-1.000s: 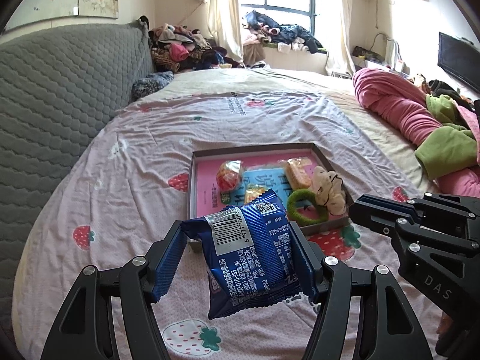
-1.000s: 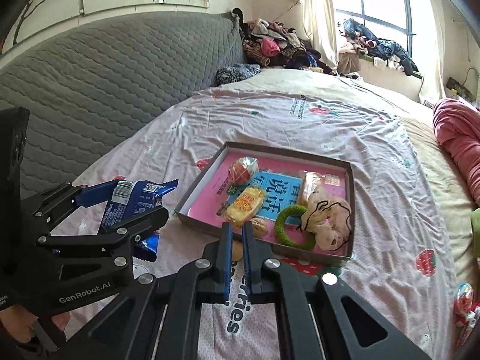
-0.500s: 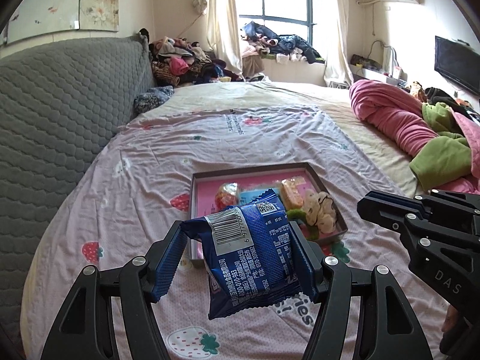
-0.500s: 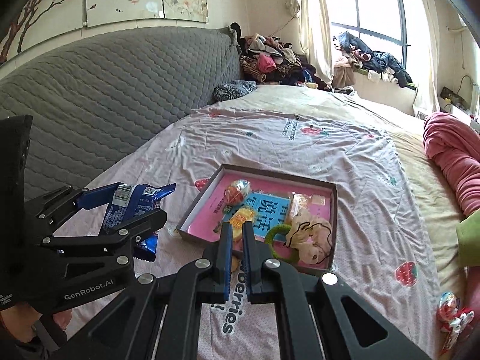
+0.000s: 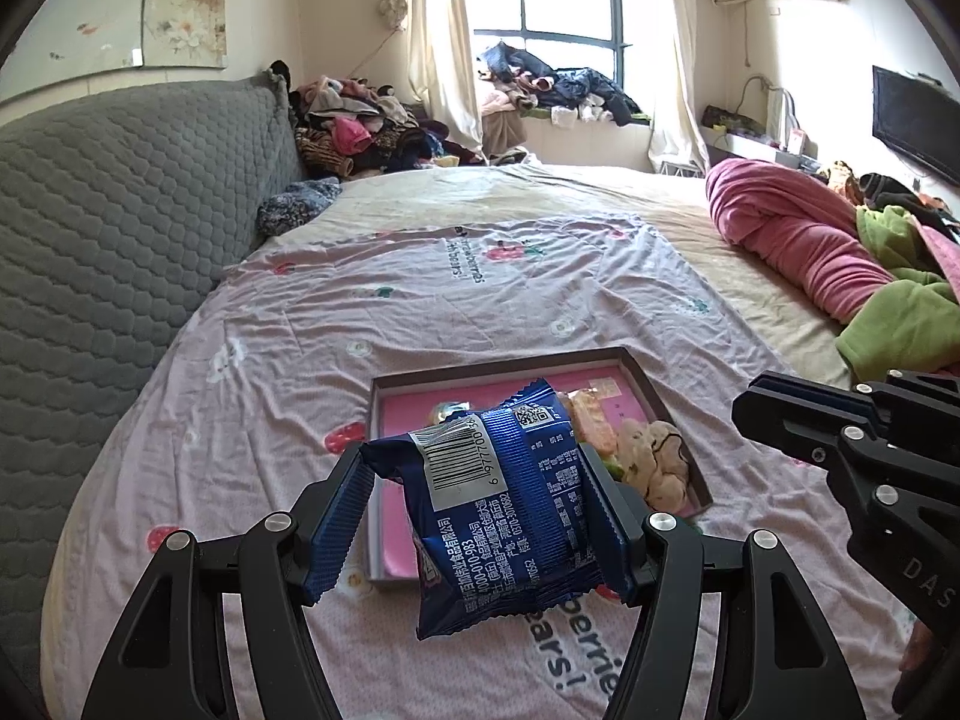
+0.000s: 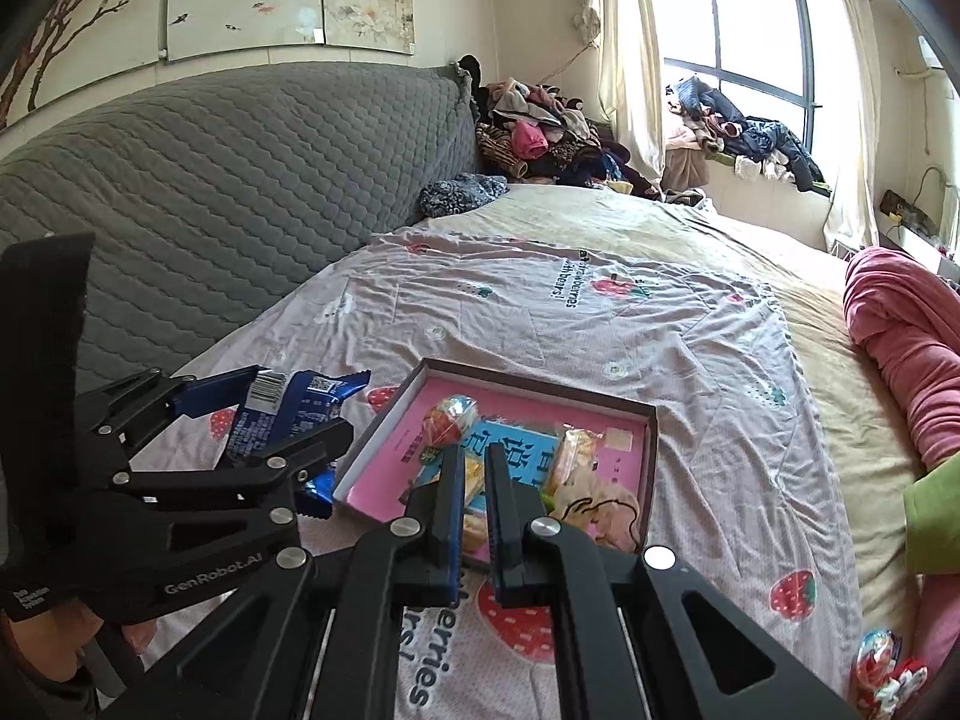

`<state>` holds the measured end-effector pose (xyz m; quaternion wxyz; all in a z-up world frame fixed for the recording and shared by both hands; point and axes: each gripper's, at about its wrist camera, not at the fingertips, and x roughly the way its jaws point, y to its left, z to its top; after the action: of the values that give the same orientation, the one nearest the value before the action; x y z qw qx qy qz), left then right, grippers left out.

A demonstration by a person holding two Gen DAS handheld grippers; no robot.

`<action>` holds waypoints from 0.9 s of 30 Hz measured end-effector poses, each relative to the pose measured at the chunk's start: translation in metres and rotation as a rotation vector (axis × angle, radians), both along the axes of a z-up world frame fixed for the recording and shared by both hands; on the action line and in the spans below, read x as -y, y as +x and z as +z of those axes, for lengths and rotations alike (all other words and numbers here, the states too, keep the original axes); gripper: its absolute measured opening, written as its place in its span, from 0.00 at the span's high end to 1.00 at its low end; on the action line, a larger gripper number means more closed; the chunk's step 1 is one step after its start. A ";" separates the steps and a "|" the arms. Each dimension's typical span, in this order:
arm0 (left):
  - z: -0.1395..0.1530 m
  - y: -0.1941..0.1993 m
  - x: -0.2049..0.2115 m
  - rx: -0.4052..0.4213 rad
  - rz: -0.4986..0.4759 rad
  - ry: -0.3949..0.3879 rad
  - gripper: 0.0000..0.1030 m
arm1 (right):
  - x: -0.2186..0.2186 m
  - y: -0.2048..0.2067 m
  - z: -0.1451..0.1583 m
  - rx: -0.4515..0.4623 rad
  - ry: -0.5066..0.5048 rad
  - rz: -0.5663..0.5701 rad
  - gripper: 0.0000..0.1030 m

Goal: Organize objects
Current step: 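Lift and carry the blue packet with the left tool while the right tool carries the walnut into the tray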

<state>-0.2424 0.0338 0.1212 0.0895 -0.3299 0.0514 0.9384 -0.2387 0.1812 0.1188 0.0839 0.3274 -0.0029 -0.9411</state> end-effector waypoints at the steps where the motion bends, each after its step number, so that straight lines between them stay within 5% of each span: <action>1: -0.004 -0.006 -0.002 0.001 0.001 -0.003 0.33 | -0.003 -0.004 -0.002 0.000 -0.002 -0.002 0.93; 27: -0.113 -0.082 0.000 0.107 0.038 -0.031 0.33 | -0.028 -0.071 -0.087 0.075 -0.063 -0.020 0.93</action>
<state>-0.3248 0.0335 0.0079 0.0692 -0.3819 0.0548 0.9200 -0.3101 0.2087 0.0320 0.0843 0.3596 -0.0388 -0.9285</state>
